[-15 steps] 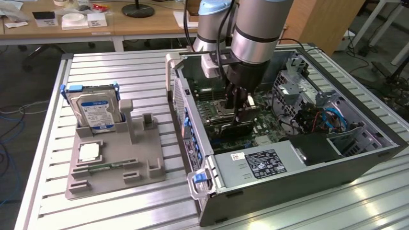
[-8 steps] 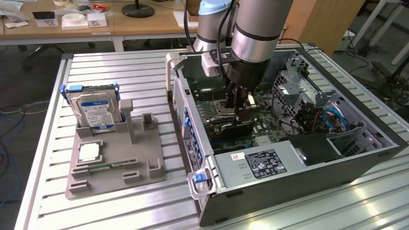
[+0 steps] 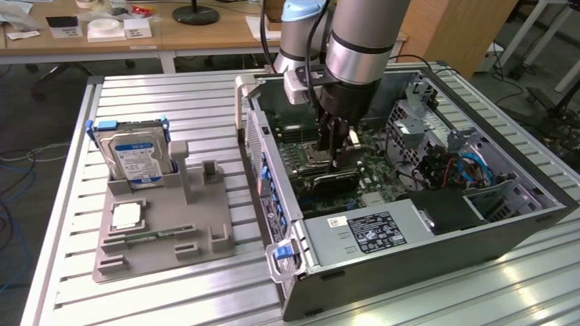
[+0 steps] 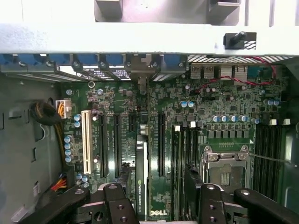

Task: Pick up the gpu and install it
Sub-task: 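Insert the gpu into the slot, then press down on the gpu until it lock into place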

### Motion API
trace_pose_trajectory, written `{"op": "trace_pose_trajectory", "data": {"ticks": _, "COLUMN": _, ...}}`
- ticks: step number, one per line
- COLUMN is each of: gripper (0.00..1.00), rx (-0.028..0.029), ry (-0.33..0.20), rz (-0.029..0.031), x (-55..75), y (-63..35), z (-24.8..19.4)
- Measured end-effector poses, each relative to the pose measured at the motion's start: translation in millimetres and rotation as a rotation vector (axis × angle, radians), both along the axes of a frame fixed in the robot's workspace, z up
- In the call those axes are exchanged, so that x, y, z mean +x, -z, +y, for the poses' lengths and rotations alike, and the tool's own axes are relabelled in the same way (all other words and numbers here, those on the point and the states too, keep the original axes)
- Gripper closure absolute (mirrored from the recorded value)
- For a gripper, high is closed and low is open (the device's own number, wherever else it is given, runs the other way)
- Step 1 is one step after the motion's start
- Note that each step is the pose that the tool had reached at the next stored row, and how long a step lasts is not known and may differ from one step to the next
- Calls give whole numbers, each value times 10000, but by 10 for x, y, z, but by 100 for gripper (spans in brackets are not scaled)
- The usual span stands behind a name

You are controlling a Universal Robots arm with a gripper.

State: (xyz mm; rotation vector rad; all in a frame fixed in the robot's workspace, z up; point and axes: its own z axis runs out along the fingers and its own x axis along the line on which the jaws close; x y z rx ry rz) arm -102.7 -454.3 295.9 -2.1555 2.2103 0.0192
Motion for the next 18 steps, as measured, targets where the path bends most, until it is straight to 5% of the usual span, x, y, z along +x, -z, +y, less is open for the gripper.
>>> {"op": "trace_pose_trajectory", "data": {"ticks": 18, "gripper": 44, "rx": 1, "ry": 1, "rz": -1, "x": 0, "y": -59, "z": 0}}
